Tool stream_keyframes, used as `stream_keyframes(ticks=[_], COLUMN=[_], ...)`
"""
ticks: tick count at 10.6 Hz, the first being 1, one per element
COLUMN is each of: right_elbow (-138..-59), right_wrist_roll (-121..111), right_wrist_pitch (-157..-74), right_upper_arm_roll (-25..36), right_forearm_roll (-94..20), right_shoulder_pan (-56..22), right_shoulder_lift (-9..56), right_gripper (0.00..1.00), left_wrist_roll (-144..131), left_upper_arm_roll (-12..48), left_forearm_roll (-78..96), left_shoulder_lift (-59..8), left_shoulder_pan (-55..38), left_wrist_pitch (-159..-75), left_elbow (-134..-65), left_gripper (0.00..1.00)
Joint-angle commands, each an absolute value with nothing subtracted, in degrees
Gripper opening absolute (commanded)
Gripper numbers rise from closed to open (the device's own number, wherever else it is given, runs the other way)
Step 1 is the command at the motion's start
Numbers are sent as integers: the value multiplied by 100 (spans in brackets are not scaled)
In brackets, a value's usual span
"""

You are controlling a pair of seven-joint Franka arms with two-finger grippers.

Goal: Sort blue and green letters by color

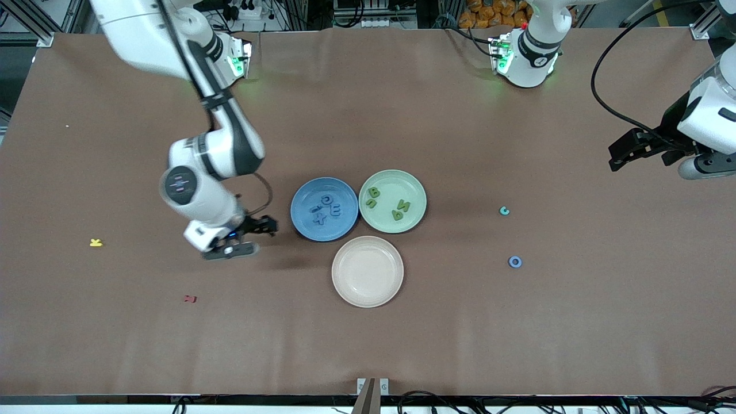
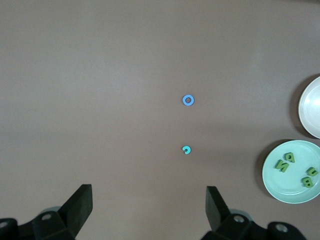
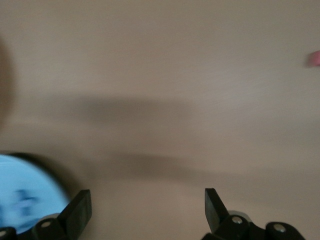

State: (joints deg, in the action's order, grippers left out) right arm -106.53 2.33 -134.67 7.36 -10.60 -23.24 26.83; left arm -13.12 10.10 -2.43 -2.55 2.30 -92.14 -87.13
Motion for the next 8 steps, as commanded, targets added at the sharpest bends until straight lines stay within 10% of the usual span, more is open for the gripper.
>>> stream_keyframes(ticks=[1, 8], right_elbow=[-10600, -10670], right_wrist_roll=[-1374, -1916], right_wrist_pitch=[-13315, -12353], right_upper_arm_roll=[615, 1212], right_forearm_roll=[-1020, -950], right_shoulder_pan=[-954, 183], right_shoulder_lift=[2636, 1365], right_gripper=[100, 100], left_wrist_roll=[-1151, -1151], left_upper_arm_roll=[1002, 1002], left_forearm_roll=[-88, -88], left_shoulder_lift=[-229, -255], left_shoulder_pan=[272, 272], left_wrist_pitch=[-9255, -9255], left_elbow=[-8745, -8754], left_gripper=[100, 100])
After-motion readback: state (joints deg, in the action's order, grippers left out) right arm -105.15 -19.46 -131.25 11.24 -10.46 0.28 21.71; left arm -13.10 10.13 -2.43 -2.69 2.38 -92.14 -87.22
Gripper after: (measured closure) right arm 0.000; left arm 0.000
